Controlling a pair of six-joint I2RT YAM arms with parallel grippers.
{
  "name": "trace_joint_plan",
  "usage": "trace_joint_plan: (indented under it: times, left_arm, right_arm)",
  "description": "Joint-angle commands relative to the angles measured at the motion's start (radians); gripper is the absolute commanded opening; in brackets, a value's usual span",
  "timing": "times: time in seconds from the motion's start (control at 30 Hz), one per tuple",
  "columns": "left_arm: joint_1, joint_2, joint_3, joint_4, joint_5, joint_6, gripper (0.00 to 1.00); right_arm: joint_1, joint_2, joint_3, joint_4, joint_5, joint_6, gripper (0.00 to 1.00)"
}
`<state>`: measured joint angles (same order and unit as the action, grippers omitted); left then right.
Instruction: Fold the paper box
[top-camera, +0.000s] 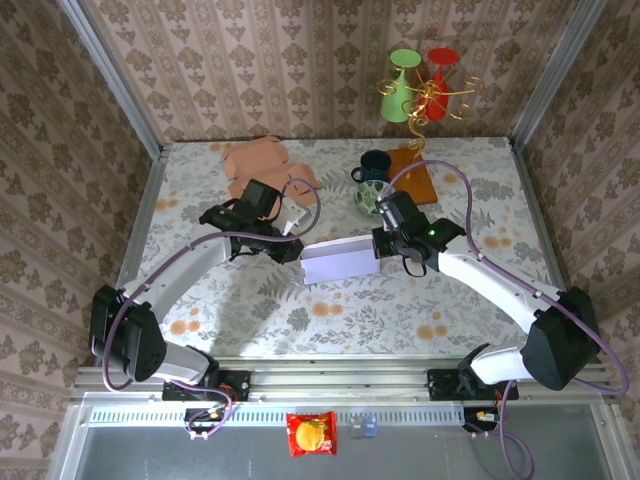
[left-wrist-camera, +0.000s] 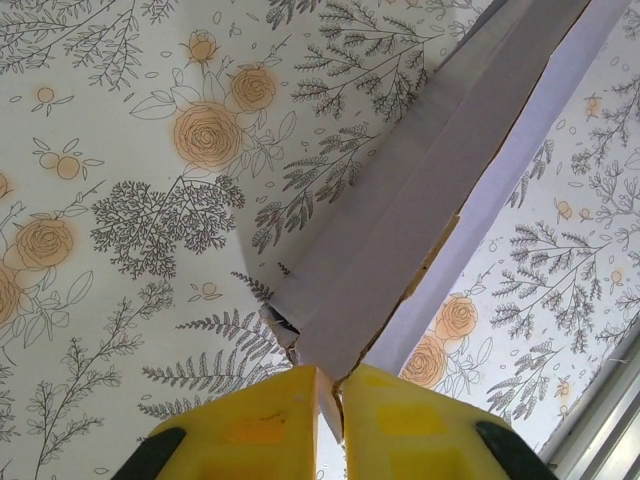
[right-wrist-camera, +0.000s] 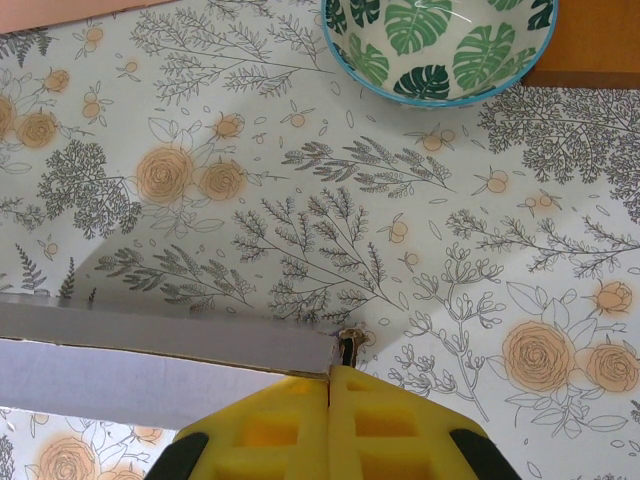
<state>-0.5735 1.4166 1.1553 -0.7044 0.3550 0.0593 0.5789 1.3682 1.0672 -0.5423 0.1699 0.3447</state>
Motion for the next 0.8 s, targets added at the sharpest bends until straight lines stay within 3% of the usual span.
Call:
trace_joint_plan:
  times: [0.0,0.27,0.77]
  left_arm:
    - [0.004,0.014,0.025,0.003,0.019,-0.016,0.12]
    - [-0.009,0.028,0.030,0.001,0.000,-0.069,0.03]
    - [-0.051,0.016,-0.003,0.080,-0.139,-0.456,0.00]
  right_arm:
    - [0.006,0.013,0.017,-0.035,0.003,0.014,0.00]
    - [0.007,0.012,0.017,-0.034,0.011,0.029,0.00]
    - [0.058,0.011,0.013,-0.007,0.069,0.120,0.00]
